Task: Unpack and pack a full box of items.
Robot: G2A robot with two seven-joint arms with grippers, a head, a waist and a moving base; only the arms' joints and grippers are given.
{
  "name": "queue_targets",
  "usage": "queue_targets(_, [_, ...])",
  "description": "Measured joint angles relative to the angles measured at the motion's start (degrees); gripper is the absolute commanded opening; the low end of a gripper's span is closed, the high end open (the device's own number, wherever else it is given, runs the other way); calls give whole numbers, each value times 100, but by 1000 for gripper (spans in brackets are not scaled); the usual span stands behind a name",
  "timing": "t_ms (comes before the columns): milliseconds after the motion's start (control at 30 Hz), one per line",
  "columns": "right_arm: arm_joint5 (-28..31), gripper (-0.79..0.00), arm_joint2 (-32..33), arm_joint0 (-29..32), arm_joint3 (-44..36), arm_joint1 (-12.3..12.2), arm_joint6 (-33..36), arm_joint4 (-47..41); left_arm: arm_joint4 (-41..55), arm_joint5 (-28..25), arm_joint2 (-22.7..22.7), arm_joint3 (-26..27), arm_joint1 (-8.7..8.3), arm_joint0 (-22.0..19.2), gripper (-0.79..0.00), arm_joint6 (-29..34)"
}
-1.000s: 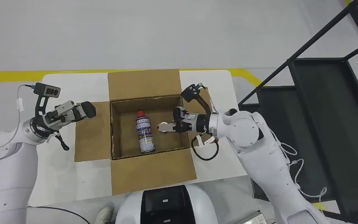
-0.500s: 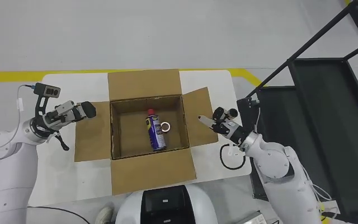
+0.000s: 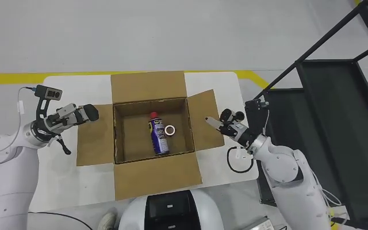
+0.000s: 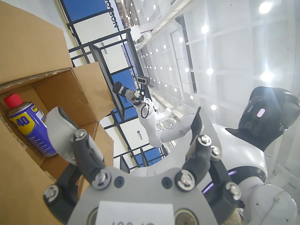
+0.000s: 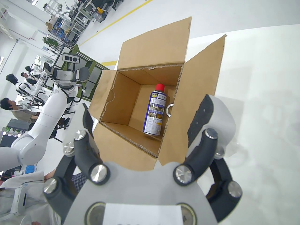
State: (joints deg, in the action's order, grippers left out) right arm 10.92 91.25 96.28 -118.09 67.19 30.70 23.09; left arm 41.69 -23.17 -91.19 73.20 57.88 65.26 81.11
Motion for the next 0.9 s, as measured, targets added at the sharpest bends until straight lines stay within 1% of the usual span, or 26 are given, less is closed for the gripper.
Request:
queue_targets(133, [-217,0,395,154,93,-6,-463,31,0,0,0,0,0,0,0,0])
queue_targets(267, [-771,0,590,122,434,-4,-796,357,0,0,0,0,0,0,0,0])
queue_targets(367, [-1100,0,470,-138,855,-1,-780,562,0,0,0,0,0,0,0,0])
queue_targets(433, [-1154,0,345,-391,1215,4,-703,555,0,0,0,0,0,0,0,0])
queue_targets(500, [-1157,0,182,-756,1750,9,-695,636,0,0,0,0,0,0,0,0])
queue_targets(567, [-1206,0,17,-1086,2256,24,-837,798,0,0,0,0,0,0,0,0])
queue_targets(667, [-1427,0,-207,-1400,2790,54,-1115,1066,0,0,0,0,0,0,0,0])
queue_targets(800, [-1714,0,-411,-1600,3189,82,-1323,1438,0,0,0,0,0,0,0,0])
queue_targets(900, [-1820,0,-478,-1705,3425,100,-1364,1459,0,0,0,0,0,0,0,0])
